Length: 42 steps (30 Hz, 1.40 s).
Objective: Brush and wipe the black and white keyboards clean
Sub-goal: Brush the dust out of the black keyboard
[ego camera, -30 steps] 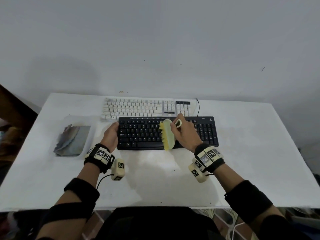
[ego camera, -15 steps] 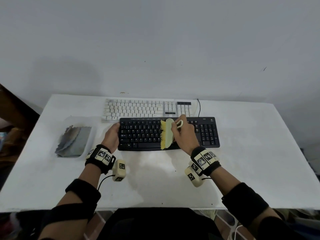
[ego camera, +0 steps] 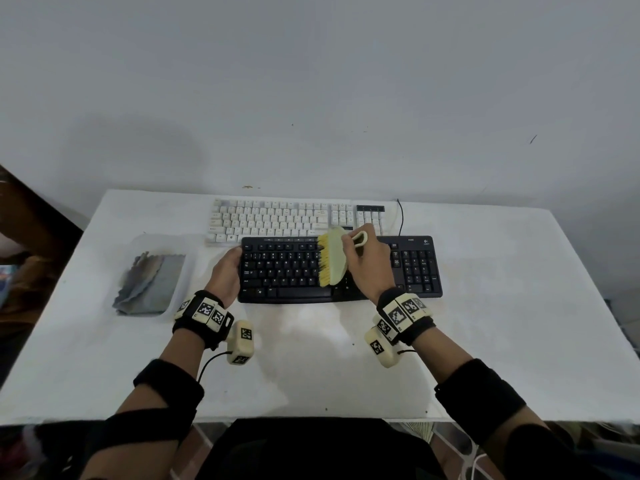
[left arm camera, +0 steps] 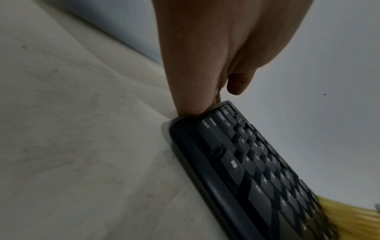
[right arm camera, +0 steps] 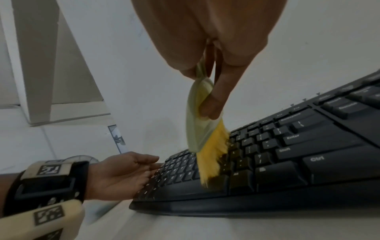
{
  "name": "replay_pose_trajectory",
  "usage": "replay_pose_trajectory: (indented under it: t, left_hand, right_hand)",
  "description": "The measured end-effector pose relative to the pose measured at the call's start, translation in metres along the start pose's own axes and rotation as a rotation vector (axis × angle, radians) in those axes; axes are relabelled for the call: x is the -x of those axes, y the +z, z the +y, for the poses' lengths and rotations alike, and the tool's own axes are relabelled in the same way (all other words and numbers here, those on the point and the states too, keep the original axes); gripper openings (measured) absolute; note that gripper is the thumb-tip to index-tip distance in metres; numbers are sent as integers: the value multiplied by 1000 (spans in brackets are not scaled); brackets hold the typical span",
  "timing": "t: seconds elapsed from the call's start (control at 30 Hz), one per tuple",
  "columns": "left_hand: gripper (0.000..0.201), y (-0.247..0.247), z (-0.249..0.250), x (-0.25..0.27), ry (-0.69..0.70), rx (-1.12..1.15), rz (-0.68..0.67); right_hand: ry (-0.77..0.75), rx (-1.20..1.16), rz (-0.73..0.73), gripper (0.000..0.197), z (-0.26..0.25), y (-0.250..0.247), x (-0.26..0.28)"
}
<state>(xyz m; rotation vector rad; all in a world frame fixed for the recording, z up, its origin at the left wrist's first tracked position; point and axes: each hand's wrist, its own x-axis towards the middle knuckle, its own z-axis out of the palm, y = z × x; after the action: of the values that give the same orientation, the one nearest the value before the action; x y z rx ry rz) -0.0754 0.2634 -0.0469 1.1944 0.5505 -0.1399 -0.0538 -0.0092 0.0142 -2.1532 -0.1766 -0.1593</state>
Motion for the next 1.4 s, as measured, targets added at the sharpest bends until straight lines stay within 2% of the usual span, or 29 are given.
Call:
replay_pose_trajectory:
  t: [0.1, 0.17, 0.23, 0.33, 0.43, 0.63, 0.77, 0.93, 1.0, 1.1, 1.3, 1.4]
  left_hand:
    - [33, -1, 0, -1, -6, 5, 17]
    - [34, -1, -1, -2, -11, 3, 18]
    - [34, -1, 0, -2, -9, 4, 10]
    - [34, -1, 0, -1, -4, -3, 6]
    - [33, 0, 1, -1, -4, -3, 7]
    - [36, -2, 0, -3, -8, -13, 0]
    - [32, -1, 1, -1, -10, -16, 1]
    - [33, -1, 0, -3, -11, -21, 20]
    - [36, -3, -1, -3, -10, -21, 18]
    - [39, -4, -2, -5, -8, -22, 14]
    - [40, -3, -2, -4, -11, -16, -2]
    - [38, -1, 0, -2, -5, -19, -14]
  right_hand:
    - [-26, 15, -134, 16, 2, 2, 6]
    - [-11, 7, -170, 16, 3, -2, 7]
    - [26, 6, -109, 16, 4, -8, 4]
    - [63, -2, 69, 19, 4, -12, -3]
    - [61, -24, 111, 19, 2, -7, -7]
    - [10, -24, -33, 15, 0, 7, 5]
    - [35, 1, -146, 16, -3, -3, 8]
    - [56, -36, 59, 17, -5, -8, -3]
    - [49, -52, 84, 17, -5, -2, -4]
    - [11, -56, 21, 14, -5, 8, 2]
    - [-30, 19, -212, 15, -1, 1, 10]
    - [-26, 37, -208, 16, -2, -9, 5]
